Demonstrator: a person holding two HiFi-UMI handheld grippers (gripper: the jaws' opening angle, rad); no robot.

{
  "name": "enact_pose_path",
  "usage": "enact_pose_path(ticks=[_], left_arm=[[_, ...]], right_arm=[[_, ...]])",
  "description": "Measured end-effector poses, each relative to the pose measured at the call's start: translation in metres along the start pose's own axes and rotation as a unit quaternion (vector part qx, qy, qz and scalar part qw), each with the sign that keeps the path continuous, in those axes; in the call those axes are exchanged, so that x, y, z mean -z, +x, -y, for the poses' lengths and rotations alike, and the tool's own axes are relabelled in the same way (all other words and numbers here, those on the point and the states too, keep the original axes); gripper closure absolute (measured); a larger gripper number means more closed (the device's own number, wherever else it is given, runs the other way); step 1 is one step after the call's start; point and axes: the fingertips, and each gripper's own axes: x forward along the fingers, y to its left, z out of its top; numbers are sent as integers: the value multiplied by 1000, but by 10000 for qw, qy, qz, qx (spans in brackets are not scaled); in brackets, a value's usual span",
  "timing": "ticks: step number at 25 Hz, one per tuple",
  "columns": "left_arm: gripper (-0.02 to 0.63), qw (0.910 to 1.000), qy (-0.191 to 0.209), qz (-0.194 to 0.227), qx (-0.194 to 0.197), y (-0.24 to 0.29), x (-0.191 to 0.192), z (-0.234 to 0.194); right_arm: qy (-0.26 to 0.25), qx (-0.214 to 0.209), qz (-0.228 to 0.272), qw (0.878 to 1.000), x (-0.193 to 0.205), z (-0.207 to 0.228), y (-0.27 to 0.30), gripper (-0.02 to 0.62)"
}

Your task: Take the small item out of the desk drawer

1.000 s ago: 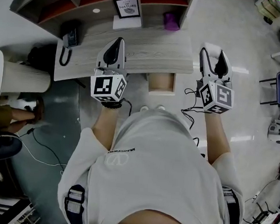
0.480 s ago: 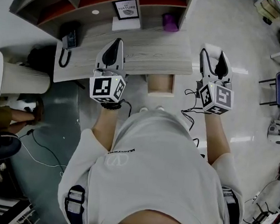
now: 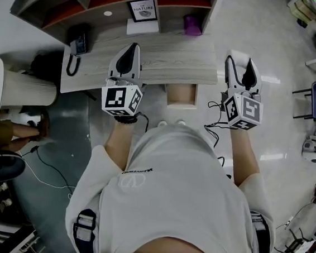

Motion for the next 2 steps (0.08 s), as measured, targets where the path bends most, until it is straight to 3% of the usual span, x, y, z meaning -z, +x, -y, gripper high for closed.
enact_pose_path(ticks=[2], left_arm=[[607,10000,-5,-13,5,-1,1,-1]], right_arm=[[-10,9,-10,10000,1,-2,0,341]])
